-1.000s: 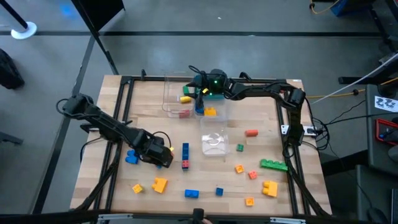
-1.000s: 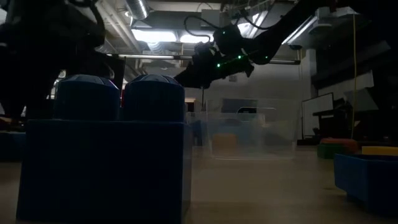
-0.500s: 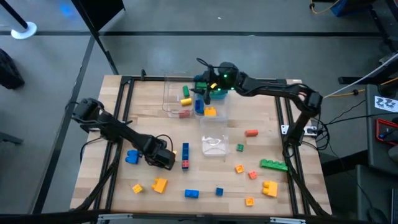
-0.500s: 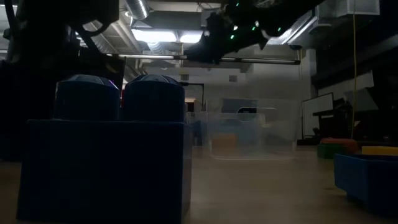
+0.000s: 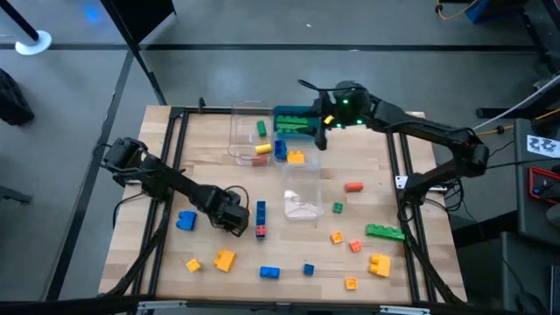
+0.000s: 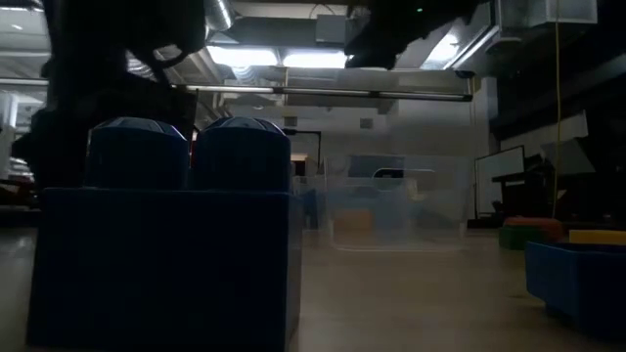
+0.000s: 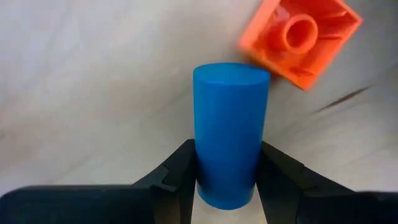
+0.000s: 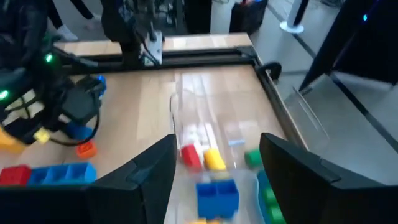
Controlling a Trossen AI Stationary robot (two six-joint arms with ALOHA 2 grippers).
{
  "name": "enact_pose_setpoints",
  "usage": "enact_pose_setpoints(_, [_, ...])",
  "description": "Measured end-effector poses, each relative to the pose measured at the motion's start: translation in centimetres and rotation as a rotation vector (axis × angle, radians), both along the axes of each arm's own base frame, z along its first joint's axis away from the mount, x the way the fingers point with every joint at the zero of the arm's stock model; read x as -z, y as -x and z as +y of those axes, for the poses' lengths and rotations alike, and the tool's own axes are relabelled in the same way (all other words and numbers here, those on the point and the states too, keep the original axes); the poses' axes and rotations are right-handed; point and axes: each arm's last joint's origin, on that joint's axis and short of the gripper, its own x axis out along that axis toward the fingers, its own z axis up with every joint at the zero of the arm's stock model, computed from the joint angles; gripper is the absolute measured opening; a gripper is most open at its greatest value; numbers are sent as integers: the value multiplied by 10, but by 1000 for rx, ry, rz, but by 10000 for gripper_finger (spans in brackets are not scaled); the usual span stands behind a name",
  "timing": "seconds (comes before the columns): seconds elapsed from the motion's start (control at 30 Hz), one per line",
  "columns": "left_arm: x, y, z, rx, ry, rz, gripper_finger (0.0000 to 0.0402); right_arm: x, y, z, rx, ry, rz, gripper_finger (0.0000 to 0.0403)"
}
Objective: Sort blocks by size
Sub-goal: Put the blue cylindrical block into the top left transparent bin
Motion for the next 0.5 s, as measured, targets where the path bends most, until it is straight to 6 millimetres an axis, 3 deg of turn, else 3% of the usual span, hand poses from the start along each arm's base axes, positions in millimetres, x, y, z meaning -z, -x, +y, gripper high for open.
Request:
enact_pose_setpoints(0.33, [-46, 10, 14, 96, 78, -175, 119, 9, 36, 13, 111, -67, 305, 232])
enact_pose_setpoints(0.5, [-73, 17, 33, 80, 1, -325, 119, 23, 50, 19, 110, -147, 510, 232])
